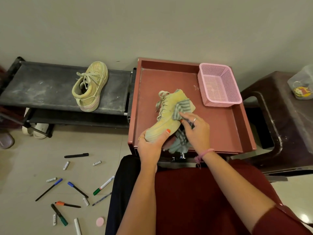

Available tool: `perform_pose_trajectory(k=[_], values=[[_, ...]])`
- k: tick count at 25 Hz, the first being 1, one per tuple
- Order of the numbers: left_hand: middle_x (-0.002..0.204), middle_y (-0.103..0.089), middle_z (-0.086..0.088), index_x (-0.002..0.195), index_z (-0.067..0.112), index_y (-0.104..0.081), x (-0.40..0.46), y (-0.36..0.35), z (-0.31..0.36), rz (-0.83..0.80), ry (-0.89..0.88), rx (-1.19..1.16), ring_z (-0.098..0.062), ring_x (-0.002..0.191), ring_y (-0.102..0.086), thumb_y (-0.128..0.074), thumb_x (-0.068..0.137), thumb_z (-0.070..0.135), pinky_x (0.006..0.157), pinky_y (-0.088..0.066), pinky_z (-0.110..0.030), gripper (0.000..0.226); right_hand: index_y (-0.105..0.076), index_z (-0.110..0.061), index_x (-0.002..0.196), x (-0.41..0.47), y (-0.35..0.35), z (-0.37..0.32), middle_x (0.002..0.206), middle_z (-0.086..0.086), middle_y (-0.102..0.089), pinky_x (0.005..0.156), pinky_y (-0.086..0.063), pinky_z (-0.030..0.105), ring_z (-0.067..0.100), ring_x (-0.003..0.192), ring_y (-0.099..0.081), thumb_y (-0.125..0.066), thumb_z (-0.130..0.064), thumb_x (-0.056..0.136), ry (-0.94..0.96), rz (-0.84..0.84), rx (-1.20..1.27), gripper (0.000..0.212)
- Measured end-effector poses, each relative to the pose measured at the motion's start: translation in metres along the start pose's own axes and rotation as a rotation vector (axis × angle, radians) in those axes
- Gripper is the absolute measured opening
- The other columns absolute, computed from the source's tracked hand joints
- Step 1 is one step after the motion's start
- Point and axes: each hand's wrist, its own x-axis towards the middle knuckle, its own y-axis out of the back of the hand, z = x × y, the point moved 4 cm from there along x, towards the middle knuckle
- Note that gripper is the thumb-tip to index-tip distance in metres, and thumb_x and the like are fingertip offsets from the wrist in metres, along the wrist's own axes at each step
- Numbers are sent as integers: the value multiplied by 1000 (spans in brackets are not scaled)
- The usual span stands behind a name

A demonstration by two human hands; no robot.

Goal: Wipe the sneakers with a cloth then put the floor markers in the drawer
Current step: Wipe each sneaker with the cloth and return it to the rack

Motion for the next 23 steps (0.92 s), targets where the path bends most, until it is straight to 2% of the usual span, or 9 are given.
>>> perform_pose_trajectory(k=[3,6,7,9,11,15,19,22,23], values=[[109,-68,5,121,19,-57,0,1,2,-10,1,-6,-7,98,-66,-89,60,38,80,-54,-22,72,-67,-18,113,15,-5,4,113,1,-59,97,-40,14,2,103,-52,-63,-11,87,-66,-76,43,27],[109,-69,4,121,18,-57,2,0,3,-29,3,-30,-7,97,-67,-89,62,34,73,-53,-18,70,-65,-21,117,8,-6,4,130,3,-37,97,-19,-5,3,118,-37,-63,-24,90,-129,-119,92,28],[109,-68,4,122,18,-57,2,0,3,-30,-1,-24,-7,97,-67,-90,61,34,73,-53,-19,71,-66,-24,116,8,-5,6,136,3,-30,100,-17,-4,3,123,-32,-62,-26,90,-155,-98,96,27],[109,-68,4,122,19,-57,2,0,4,-33,-10,-15,-7,98,-66,-90,59,36,76,-53,-20,73,-66,-27,115,9,-7,12,143,4,-27,110,-22,11,7,130,-30,-60,-28,91,-196,-61,102,24],[110,-68,4,122,19,-57,3,0,2,-29,-2,-22,-7,99,-66,-90,60,36,76,-53,-20,72,-66,-26,114,10,-12,12,136,7,-43,109,-31,25,14,127,-41,-60,-24,91,-201,-25,86,24],[110,-69,3,121,18,-59,3,0,2,-39,2,-64,-8,99,-67,-89,60,37,78,-53,-22,71,-68,-20,110,3,-11,-13,113,2,-60,95,-41,18,7,103,-56,-63,-17,88,-142,7,110,22],[102,-74,1,112,17,-66,5,0,4,-78,-5,-98,-13,95,-70,-87,65,28,78,-56,-29,53,-69,-18,106,-35,-16,-45,104,-1,-59,91,-39,9,2,100,-56,-64,-11,86,-10,-98,170,22],[105,-73,1,114,17,-64,5,0,2,-77,-6,-76,-13,98,-69,-89,61,33,82,-55,-30,61,-70,-16,106,-28,-12,-33,102,0,-59,88,-38,6,1,95,-55,-64,-8,86,-1,-17,118,22],[106,-72,1,115,17,-62,4,1,1,-58,1,-67,-12,98,-69,-90,60,33,82,-54,-27,64,-71,-16,105,-16,-11,-21,102,1,-61,88,-41,10,3,94,-55,-65,-8,86,-48,27,83,22]])
